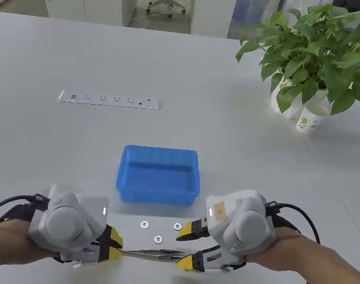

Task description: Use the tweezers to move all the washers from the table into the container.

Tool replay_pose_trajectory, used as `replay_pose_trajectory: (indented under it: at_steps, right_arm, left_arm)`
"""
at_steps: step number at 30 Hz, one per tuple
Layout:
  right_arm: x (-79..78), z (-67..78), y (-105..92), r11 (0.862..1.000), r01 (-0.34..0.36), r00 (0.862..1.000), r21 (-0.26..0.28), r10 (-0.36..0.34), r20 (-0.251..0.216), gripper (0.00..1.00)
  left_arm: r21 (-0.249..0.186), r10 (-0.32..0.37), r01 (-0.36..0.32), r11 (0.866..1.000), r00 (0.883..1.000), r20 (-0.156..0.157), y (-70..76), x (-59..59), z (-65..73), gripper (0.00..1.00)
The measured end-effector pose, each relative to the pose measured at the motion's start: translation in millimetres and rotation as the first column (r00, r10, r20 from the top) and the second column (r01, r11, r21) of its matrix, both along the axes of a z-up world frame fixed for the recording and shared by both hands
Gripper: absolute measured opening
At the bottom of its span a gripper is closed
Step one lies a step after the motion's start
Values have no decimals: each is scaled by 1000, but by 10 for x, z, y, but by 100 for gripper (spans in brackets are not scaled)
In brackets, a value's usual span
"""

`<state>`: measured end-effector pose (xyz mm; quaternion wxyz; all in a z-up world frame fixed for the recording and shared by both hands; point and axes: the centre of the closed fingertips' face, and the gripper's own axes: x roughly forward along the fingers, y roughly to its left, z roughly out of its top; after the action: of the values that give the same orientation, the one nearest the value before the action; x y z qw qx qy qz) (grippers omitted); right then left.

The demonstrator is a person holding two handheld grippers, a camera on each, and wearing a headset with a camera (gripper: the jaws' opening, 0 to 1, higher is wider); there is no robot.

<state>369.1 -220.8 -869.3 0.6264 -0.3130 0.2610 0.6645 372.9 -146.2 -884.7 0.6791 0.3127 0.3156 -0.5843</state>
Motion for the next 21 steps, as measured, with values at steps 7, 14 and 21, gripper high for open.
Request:
replay_pose_trajectory:
  at_steps: [7, 14, 21]
  right_arm:
    - [-9, -48, 53, 1000, -6, 1000, -7, 6, -1, 26]
    - [16, -54, 91, 1000, 7, 1000, -3, -7, 1, 26]
    - [17, -72, 133, 1000, 1, 1000, -9, -1, 2, 24]
  left_arm:
    - [12, -23, 23, 1000, 1000, 2, -10, 3, -39, 7]
    - [11, -33, 33, 999, 999, 5, -10, -4, -16, 6]
    - [17, -41, 41, 999, 999, 19, -12, 2, 48, 5]
